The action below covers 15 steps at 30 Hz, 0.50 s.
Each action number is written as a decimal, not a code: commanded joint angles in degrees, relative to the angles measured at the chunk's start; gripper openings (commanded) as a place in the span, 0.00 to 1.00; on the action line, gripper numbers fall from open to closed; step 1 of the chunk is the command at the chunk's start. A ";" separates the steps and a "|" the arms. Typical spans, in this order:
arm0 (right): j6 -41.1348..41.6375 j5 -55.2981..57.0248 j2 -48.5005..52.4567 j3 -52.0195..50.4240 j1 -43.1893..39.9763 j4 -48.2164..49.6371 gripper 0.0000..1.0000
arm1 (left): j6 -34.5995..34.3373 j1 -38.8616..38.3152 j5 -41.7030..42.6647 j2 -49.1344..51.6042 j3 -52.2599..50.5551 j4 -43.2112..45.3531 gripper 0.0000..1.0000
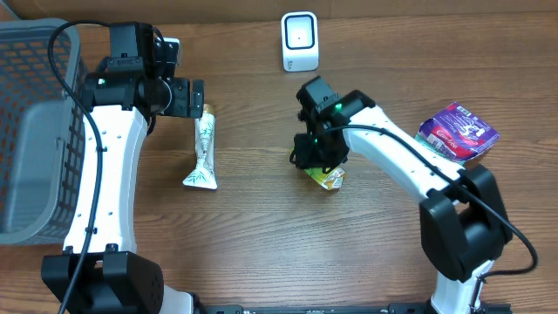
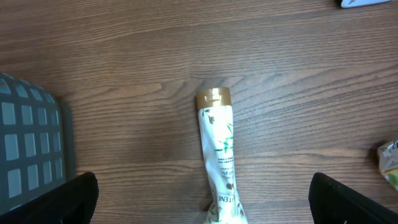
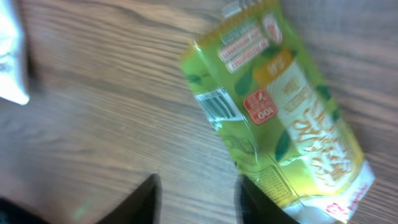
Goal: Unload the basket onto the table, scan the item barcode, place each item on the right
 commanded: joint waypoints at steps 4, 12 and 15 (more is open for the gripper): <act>-15.76 5.88 -6.40 5.07 -3.69 -5.42 0.82 | -1.01 0.22 0.02 -1.29 0.42 0.00 1.00; -34.69 -0.02 -5.99 -0.72 -7.32 -5.57 1.00 | -1.01 0.22 0.02 -1.27 0.42 0.00 1.00; -37.79 -1.09 -5.99 -3.69 -7.19 -4.46 1.00 | -1.01 0.22 0.02 -1.27 0.42 0.00 1.00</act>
